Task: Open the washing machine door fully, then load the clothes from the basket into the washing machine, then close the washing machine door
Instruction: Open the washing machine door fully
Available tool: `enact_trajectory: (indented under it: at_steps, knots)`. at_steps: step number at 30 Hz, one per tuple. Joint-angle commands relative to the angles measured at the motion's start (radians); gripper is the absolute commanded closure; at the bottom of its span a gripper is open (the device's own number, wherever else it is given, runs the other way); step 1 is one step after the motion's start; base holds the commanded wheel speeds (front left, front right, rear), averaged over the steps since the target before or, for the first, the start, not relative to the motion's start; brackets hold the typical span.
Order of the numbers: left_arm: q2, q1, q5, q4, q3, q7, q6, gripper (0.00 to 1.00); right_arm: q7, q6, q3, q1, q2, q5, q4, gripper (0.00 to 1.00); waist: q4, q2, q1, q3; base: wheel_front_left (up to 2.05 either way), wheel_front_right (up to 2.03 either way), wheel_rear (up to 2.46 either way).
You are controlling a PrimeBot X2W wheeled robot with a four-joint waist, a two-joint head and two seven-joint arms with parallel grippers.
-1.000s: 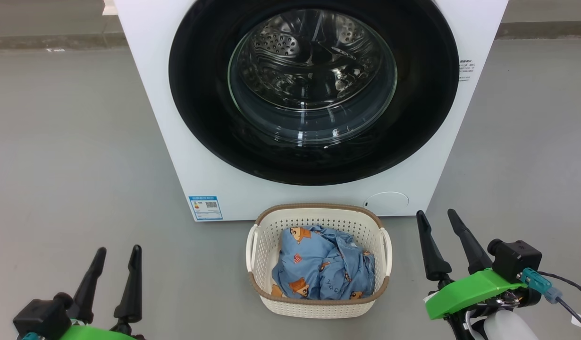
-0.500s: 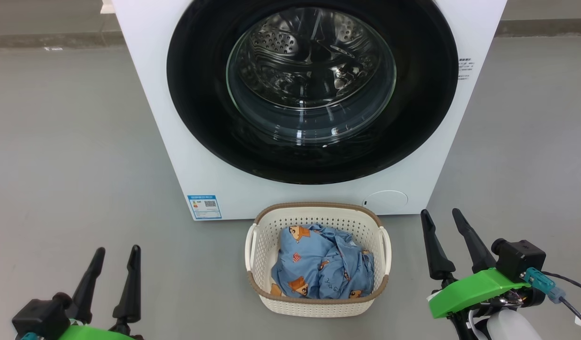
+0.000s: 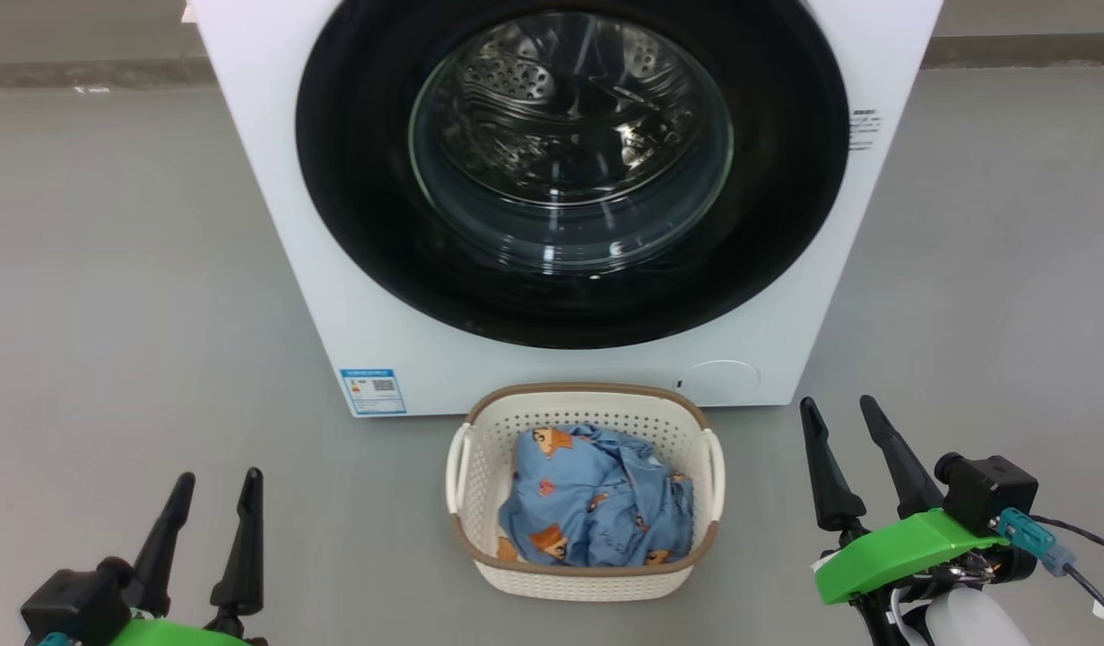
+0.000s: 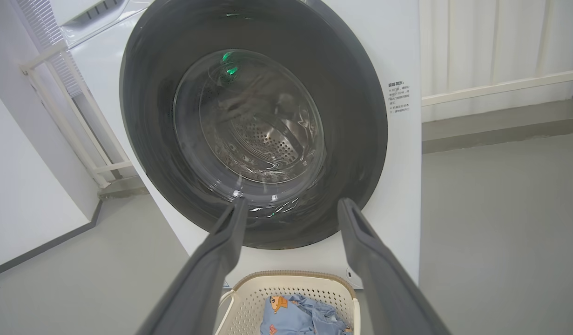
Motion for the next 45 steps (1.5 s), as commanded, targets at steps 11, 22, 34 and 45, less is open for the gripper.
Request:
enact_trajectory:
  at_steps: [11, 22, 34, 45]
  knots:
    - [0.031, -0.051, 0.007, -0.012, 0.036, -0.009, 0.001, 0.00, -0.012, 0.006, 0.015, -0.049, -0.008, -0.003, -0.026, 0.00, -0.001, 0.0000, 0.0000, 0.006, 1.18, 1.18, -2.36]
    - [0.038, -0.051, -0.020, -0.010, 0.029, -0.009, 0.001, 0.00, -0.012, 0.006, 0.008, -0.046, -0.008, 0.001, -0.023, 0.00, 0.000, 0.0000, 0.0000, 0.005, 0.81, 0.81, -1.62]
    - [0.039, -0.053, -0.022, -0.011, 0.028, -0.009, 0.001, 0.00, -0.012, 0.006, 0.006, -0.046, -0.008, -0.002, -0.020, 0.00, 0.004, 0.0000, 0.0000, 0.006, 0.05, 0.05, -0.11]
    - [0.038, -0.053, -0.023, -0.008, 0.028, -0.009, 0.000, 0.00, -0.012, 0.006, 0.006, -0.047, -0.008, -0.001, -0.016, 0.00, 0.006, 0.0000, 0.0000, 0.005, 0.00, 0.00, 0.00]
